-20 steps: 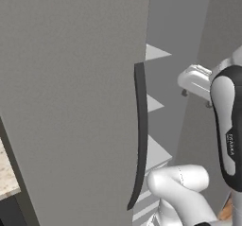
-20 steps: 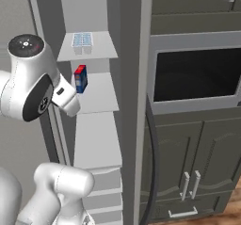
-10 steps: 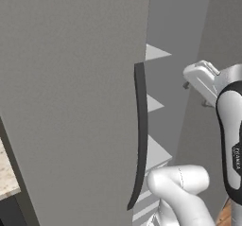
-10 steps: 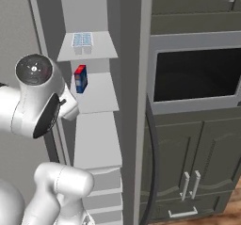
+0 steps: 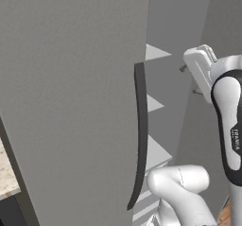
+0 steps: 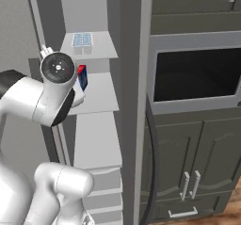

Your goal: Open the freezer door, pick up the ice cube tray from the freezer, and place it on the dining counter.

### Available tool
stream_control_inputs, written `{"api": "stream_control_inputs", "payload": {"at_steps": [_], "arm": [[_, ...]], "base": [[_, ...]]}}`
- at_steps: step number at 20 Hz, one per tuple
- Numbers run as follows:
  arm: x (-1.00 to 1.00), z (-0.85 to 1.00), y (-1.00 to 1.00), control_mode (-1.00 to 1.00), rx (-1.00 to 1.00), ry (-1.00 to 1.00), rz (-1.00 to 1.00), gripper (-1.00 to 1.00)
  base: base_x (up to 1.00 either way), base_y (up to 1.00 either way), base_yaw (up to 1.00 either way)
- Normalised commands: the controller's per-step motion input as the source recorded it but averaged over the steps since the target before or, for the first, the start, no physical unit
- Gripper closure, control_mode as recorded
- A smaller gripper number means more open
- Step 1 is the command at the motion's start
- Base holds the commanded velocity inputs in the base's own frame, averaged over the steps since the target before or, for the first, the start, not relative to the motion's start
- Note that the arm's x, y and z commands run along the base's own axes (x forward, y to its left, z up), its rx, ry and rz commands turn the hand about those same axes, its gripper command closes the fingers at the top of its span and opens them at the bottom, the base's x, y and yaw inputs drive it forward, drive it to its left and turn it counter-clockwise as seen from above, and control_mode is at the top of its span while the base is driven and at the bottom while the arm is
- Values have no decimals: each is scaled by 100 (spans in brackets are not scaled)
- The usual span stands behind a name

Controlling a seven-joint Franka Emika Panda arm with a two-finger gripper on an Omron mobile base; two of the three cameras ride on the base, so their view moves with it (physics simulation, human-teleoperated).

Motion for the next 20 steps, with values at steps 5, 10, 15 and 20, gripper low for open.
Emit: {"api": "stream_control_inputs", "payload": {"at_steps": [5,10,15,20], "arm": [[34,30,0,-100,7,0,0,-100],[34,1,0,-100,0,0,0,-100],[43,0,0,-100,1,0,0,-100],[56,0,0,-100,2,0,0,-100]], "base": [[0,0,0],[0,0,0],[0,0,0],[0,0,0]]}}
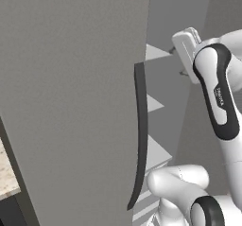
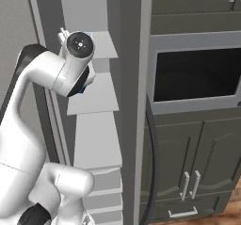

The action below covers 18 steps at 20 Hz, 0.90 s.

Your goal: Open the freezer door, pick up the ice cube tray from the freezer, and place it on the dining counter.

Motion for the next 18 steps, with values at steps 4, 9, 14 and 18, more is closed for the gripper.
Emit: {"api": "stream_control_inputs", "payload": {"at_steps": [4,9,14,18], "arm": [[49,2,0,-100,5,0,0,-100],[50,4,0,-100,3,0,0,-100],[36,9,2,-100,2,0,0,-100],[29,22,16,-100,0,4,0,-100]], "base": [[0,0,0],[0,0,0],[0,0,0],[0,0,0]]}}
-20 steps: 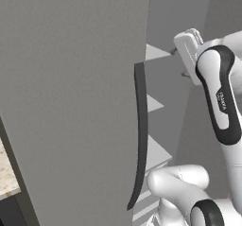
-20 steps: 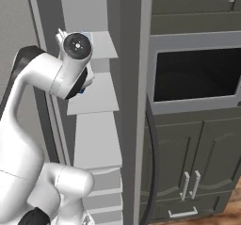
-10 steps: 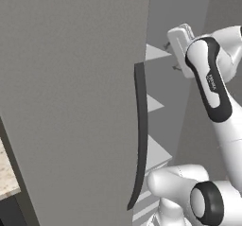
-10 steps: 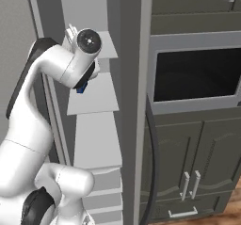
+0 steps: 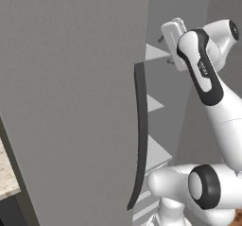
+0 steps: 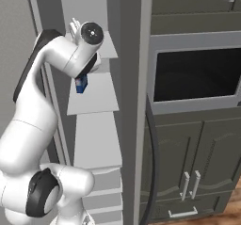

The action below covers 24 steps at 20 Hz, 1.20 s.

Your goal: Open the freezer door, pick up the ice cube tray from the freezer, and place it on the dining counter.

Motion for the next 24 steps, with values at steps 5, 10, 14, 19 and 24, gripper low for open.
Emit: {"api": "stream_control_inputs", "payload": {"at_steps": [5,10,14,19,24], "arm": [[27,17,22,-100,0,5,0,-100],[29,14,12,-100,0,4,0,-100],[48,4,0,-100,0,0,0,-100],[44,0,-3,-100,0,0,0,-100],[34,0,0,-100,0,0,0,-100]], "base": [[0,0,0],[0,0,0],[0,0,0],[0,0,0],[0,0,0]]}}
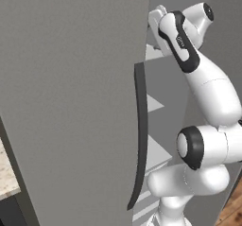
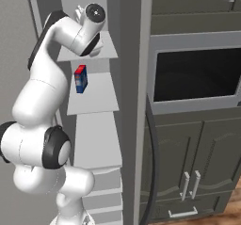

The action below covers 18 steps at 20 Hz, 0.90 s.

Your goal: Open the freezer door, pick up the ice cube tray from the freezer, and place it on the dining counter.

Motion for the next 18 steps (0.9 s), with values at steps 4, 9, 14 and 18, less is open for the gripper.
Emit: {"api": "stream_control_inputs", "payload": {"at_steps": [4,9,14,18], "arm": [[21,0,0,-100,0,0,0,-100],[9,0,0,-100,0,0,0,-100],[8,-8,0,-100,0,0,0,-100],[7,-12,0,-100,0,0,0,-100]], "base": [[0,0,0],[0,0,0],[0,0,0],[0,0,0]]}}
